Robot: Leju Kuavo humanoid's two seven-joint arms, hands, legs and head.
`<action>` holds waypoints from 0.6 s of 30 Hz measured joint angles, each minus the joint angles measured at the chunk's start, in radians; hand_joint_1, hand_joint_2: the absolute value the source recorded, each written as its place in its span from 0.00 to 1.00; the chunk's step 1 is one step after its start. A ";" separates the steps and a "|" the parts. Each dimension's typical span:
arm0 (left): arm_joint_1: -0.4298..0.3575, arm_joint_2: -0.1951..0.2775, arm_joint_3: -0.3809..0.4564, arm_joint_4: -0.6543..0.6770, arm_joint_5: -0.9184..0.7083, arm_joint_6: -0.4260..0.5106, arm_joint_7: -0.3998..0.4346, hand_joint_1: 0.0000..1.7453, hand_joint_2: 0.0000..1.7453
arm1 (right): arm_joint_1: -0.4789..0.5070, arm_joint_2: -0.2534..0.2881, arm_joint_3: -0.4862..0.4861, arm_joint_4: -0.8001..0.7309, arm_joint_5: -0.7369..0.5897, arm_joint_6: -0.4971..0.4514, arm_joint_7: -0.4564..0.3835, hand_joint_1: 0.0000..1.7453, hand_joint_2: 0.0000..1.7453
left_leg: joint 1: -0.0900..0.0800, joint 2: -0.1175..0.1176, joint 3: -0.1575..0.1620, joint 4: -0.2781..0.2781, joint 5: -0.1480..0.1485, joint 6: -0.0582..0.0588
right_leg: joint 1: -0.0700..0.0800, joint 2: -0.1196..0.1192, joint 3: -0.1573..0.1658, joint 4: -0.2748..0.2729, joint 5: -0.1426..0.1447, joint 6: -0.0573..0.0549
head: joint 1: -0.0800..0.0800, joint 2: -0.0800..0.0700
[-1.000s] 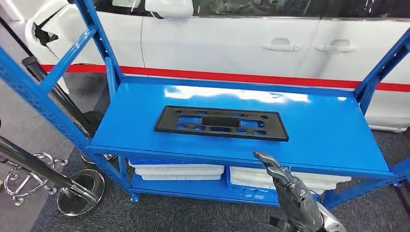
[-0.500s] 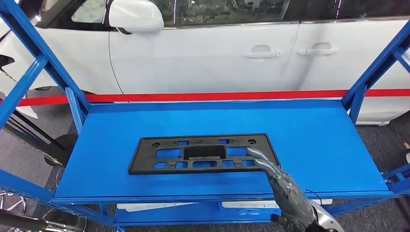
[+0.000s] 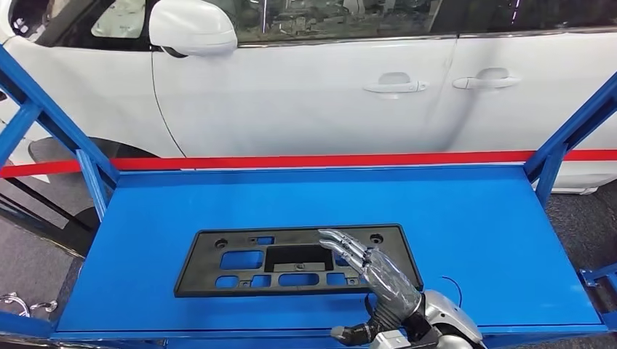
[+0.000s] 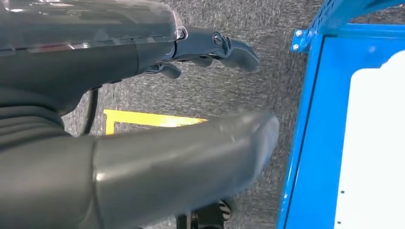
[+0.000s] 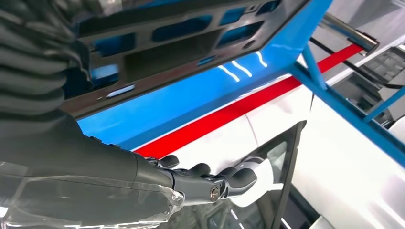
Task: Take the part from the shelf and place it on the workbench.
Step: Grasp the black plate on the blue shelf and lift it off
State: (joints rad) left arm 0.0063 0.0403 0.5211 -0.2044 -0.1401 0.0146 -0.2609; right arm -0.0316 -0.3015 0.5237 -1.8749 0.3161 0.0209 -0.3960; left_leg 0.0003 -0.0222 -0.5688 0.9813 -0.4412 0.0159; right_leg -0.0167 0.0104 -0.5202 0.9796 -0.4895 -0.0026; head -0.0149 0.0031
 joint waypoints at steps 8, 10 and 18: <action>0.008 -0.001 -0.017 0.000 -0.068 -0.006 -0.075 0.00 0.00 | -0.002 -0.024 0.015 0.008 -0.034 -0.016 -0.003 0.00 1.00 | 0.002 0.015 -0.132 0.218 -0.031 -0.003 | 0.007 -0.008 0.049 -0.025 -0.020 -0.027 | 0.000 0.000; 0.009 0.001 -0.023 0.001 -0.076 -0.001 -0.078 0.00 0.00 | -0.002 -0.028 0.016 0.008 -0.037 -0.018 -0.003 0.00 1.00 | -0.005 0.015 -0.073 0.077 0.051 0.020 | 0.013 -0.006 0.069 -0.037 -0.028 -0.025 | 0.000 0.000; 0.005 0.001 -0.027 0.003 -0.081 0.006 -0.082 0.00 0.00 | -0.007 -0.043 0.018 0.001 -0.053 -0.020 -0.011 0.00 1.00 | 0.011 0.006 0.010 -0.061 0.044 0.030 | 0.005 -0.007 0.015 0.086 -0.107 0.013 | 0.002 0.000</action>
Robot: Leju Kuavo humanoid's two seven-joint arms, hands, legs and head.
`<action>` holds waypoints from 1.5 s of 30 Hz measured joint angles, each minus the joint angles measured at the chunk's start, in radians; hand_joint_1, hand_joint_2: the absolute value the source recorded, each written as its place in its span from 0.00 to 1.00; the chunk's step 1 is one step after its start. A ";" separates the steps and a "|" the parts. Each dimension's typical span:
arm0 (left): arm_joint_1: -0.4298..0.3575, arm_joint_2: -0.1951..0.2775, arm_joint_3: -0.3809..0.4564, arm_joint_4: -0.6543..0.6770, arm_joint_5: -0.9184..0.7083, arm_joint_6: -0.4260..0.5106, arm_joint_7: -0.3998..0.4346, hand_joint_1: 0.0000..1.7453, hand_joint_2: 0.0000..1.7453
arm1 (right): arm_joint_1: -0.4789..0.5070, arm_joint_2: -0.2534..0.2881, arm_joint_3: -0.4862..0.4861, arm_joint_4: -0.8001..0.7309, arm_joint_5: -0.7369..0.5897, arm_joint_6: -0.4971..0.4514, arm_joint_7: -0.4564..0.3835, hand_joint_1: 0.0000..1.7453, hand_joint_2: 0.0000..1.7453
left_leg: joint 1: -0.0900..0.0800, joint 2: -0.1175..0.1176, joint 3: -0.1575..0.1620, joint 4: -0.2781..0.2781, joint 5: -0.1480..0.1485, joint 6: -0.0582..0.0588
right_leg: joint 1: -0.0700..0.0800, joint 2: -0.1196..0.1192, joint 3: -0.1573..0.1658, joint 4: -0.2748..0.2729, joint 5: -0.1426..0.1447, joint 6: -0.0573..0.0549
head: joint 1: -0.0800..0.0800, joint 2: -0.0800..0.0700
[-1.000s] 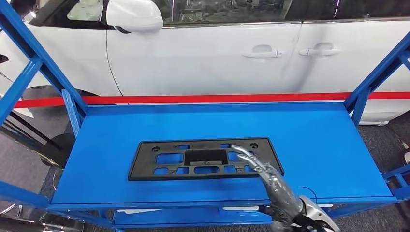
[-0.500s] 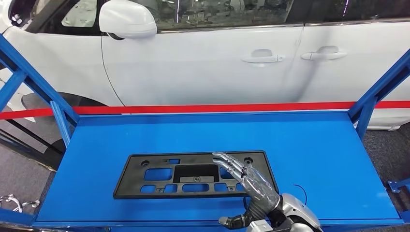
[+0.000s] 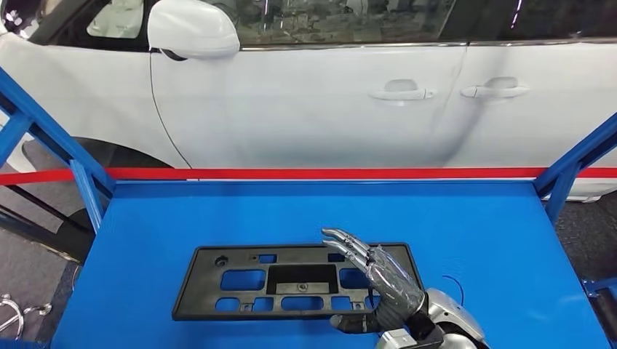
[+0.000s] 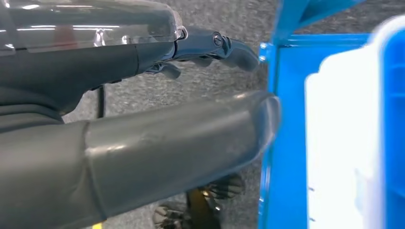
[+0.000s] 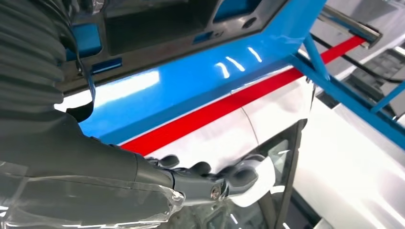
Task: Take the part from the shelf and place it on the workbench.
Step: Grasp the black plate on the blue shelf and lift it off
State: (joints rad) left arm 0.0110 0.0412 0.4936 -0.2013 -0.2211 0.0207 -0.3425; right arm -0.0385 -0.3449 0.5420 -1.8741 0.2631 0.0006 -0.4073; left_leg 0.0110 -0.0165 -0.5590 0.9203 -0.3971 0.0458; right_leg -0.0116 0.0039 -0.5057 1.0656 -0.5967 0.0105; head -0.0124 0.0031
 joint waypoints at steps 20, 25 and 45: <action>0.001 -0.009 0.000 0.001 -0.020 0.020 0.054 0.00 0.00 | 0.048 -0.040 -0.024 -0.057 -0.066 0.041 -0.042 0.00 0.00 | 0.017 0.014 -0.111 0.301 -0.134 -0.044 | 0.002 -0.002 -0.023 -0.089 0.117 -0.032 | 0.000 0.000; -0.002 -0.007 0.000 0.001 -0.030 0.010 0.045 0.00 0.00 | 0.053 -0.041 -0.034 -0.068 -0.069 0.058 -0.045 0.00 0.00 | -0.013 0.014 -0.003 0.069 -0.039 0.005 | 0.007 0.000 -0.012 -0.090 0.107 -0.026 | -0.001 0.000; -0.002 -0.017 0.001 0.001 -0.052 0.003 0.040 0.00 0.00 | 0.066 -0.053 -0.053 -0.085 -0.081 0.073 -0.047 0.00 0.00 | -0.006 0.014 -0.046 0.130 -0.089 -0.046 | -0.004 -0.008 -0.032 -0.083 0.130 -0.037 | 0.000 0.000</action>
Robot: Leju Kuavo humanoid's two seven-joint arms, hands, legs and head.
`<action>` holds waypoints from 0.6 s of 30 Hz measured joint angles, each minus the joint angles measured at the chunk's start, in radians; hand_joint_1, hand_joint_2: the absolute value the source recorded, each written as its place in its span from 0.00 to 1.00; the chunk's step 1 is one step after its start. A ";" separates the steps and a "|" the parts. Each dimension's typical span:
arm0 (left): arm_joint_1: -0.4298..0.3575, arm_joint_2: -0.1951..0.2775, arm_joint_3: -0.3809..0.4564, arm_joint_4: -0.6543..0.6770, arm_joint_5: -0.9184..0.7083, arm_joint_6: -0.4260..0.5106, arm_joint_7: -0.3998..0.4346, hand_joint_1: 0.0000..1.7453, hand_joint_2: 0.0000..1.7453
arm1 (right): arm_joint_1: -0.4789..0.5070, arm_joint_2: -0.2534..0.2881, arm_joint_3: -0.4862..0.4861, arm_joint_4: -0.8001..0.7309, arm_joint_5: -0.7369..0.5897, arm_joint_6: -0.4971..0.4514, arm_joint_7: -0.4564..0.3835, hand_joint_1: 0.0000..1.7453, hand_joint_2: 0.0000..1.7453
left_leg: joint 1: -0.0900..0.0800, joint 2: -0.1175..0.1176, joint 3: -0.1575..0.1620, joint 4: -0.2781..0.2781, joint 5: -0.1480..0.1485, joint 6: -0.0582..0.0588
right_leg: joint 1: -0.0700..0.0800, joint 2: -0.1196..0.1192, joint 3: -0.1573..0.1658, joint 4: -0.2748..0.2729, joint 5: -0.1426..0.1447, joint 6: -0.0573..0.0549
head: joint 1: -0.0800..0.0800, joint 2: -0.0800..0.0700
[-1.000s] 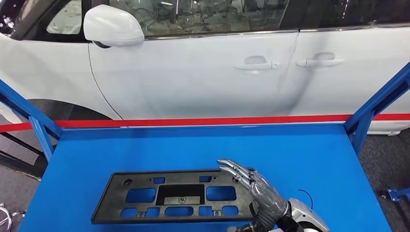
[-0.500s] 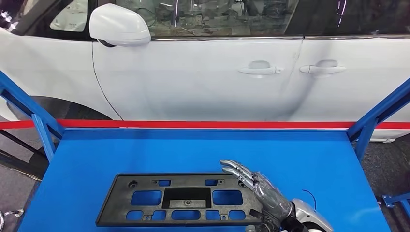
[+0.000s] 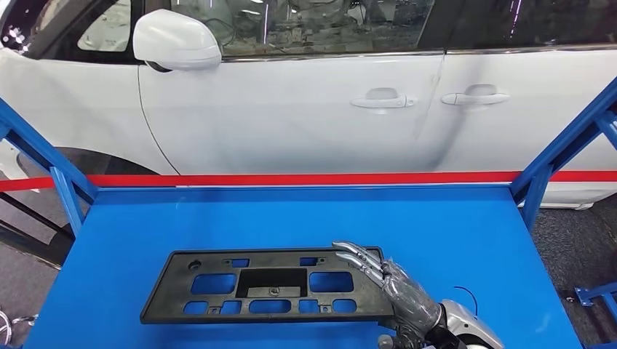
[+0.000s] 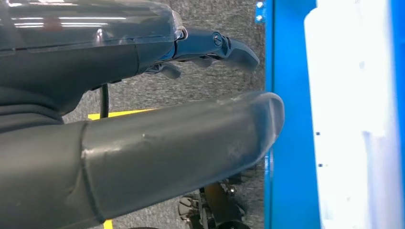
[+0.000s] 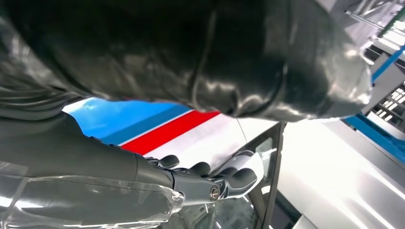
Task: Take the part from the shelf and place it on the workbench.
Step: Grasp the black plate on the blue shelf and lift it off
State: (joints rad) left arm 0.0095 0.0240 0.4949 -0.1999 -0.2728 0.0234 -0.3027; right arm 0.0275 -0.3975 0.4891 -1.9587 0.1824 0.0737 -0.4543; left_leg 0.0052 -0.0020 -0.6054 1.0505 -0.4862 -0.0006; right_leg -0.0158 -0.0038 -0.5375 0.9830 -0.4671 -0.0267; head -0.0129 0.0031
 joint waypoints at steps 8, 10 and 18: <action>-0.004 0.001 0.000 0.000 0.000 0.000 0.000 0.00 0.00 | 0.002 0.000 0.000 -0.001 -0.001 0.001 0.000 0.00 0.00 | 0.006 0.000 0.129 -0.011 -0.075 -0.009 | 0.001 -0.003 -0.091 0.016 0.065 0.010 | 0.000 0.000; -0.009 0.001 0.000 0.000 -0.001 0.000 -0.001 0.00 0.00 | 0.001 0.000 -0.001 -0.004 -0.001 0.001 -0.001 0.00 0.00 | 0.001 -0.002 0.185 -0.104 -0.056 0.003 | 0.002 -0.004 -0.095 0.015 0.081 0.022 | 0.000 0.000; -0.008 0.000 0.001 0.001 -0.009 0.003 0.001 0.00 0.00 | 0.003 -0.003 -0.003 -0.005 -0.001 0.004 -0.001 0.00 0.00 | -0.002 0.010 0.113 -0.116 0.016 0.053 | 0.000 0.001 -0.174 0.232 -0.085 0.053 | 0.001 0.000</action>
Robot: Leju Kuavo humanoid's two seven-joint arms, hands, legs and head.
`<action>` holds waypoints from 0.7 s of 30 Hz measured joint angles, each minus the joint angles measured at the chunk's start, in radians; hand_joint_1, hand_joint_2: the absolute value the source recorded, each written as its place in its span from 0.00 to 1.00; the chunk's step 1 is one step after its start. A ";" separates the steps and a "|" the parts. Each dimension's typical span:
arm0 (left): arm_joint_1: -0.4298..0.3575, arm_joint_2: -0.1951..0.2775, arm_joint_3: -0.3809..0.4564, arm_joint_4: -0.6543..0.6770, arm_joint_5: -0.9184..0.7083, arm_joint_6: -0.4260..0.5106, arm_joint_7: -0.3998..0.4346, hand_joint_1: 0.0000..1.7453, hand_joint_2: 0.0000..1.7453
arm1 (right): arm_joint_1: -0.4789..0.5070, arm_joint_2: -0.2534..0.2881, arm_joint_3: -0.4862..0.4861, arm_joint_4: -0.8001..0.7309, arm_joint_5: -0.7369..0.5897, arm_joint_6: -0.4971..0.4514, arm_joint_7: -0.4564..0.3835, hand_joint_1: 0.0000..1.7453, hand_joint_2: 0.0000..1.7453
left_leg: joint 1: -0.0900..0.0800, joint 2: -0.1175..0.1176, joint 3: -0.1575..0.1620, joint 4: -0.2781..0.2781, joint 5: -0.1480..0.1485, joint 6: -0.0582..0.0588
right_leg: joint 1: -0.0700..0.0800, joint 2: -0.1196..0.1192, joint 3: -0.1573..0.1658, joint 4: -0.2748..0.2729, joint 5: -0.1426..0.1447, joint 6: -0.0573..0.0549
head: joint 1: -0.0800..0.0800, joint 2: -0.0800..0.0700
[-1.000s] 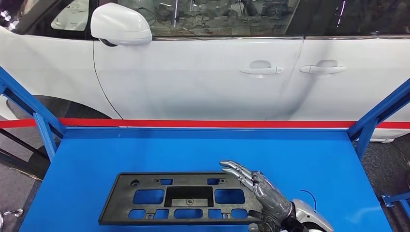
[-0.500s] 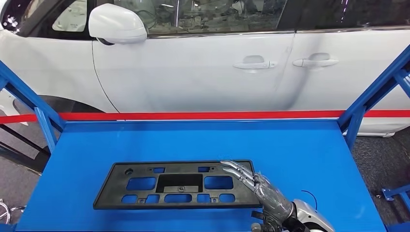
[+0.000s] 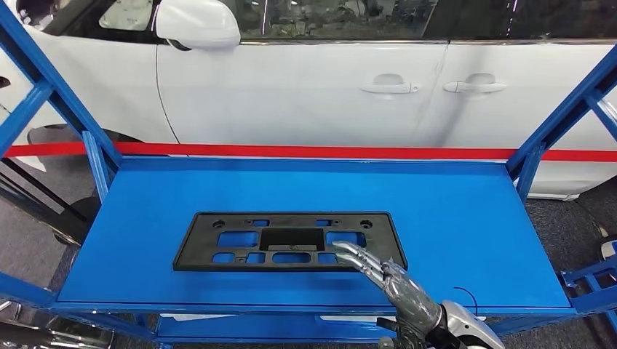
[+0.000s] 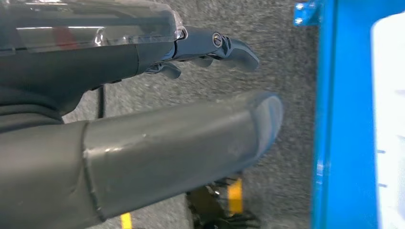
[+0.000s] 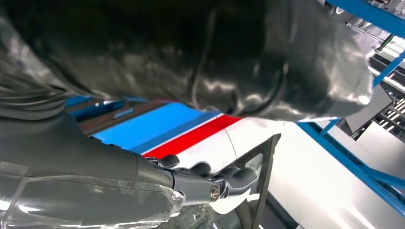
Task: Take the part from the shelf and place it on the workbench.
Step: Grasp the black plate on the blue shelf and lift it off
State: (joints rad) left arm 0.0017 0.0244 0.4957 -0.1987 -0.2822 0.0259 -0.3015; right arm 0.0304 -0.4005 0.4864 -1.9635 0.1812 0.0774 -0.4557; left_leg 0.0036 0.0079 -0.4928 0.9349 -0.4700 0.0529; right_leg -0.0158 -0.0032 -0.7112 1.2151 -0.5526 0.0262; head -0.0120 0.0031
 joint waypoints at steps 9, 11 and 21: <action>-0.004 -0.001 0.002 0.000 -0.017 0.002 0.012 0.00 0.00 | -0.072 0.006 0.044 0.030 0.118 -0.013 0.080 0.00 1.00 | -0.012 0.002 -0.061 0.028 0.041 -0.025 | 0.015 0.001 0.232 -0.250 0.046 -0.032 | 0.000 0.000; -0.005 -0.001 0.002 0.000 -0.027 0.002 0.015 0.00 0.00 | -0.110 0.021 0.075 0.058 0.182 -0.043 0.114 0.00 1.00 | -0.010 0.000 -0.071 0.046 0.029 -0.037 | 0.010 -0.001 0.226 -0.255 0.056 -0.042 | 0.000 0.000; -0.010 0.005 0.002 0.000 -0.070 -0.003 0.025 0.00 0.00 | -0.343 0.196 0.254 0.266 0.381 -0.143 0.248 0.00 1.00 | 0.004 -0.004 -0.061 0.105 -0.007 -0.062 | 0.005 -0.005 0.170 -0.226 0.079 -0.053 | -0.001 0.000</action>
State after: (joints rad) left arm -0.0082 0.0294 0.4982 -0.1987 -0.3527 0.0228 -0.2770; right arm -0.3122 -0.2041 0.7404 -1.6973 0.5618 -0.0660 -0.2077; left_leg 0.0080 0.0040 -0.5537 1.0394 -0.4769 -0.0089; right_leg -0.0105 -0.0080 -0.5408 0.9887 -0.4735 -0.0264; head -0.0127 0.0031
